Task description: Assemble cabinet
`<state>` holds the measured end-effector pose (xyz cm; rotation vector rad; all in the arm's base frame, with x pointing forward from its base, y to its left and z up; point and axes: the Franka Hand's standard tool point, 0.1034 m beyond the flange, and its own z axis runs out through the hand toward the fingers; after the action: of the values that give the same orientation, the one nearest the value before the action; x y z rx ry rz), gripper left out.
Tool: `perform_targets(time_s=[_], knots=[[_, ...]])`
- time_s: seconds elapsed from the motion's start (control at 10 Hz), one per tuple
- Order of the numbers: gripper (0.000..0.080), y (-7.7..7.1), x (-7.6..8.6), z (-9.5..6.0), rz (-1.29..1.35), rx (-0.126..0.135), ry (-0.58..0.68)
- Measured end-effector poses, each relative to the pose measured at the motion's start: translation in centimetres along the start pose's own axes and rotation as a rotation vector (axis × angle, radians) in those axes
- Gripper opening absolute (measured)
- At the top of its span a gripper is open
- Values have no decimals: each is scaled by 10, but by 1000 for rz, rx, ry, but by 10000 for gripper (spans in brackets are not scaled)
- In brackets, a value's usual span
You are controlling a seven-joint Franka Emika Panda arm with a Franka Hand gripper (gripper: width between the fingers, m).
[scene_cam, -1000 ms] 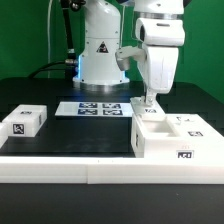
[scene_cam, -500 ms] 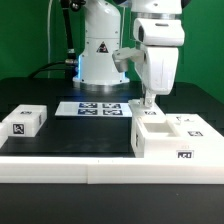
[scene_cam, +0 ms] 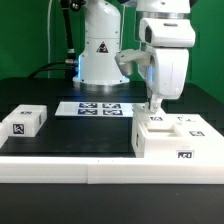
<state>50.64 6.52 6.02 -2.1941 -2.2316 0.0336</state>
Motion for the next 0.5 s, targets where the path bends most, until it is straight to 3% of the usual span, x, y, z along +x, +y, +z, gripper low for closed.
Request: perform_targets(time_s=[0.3, 0.5], knots=[[69, 2, 0, 1, -4, -5, 4], [69, 17, 0, 0, 0, -18, 10]])
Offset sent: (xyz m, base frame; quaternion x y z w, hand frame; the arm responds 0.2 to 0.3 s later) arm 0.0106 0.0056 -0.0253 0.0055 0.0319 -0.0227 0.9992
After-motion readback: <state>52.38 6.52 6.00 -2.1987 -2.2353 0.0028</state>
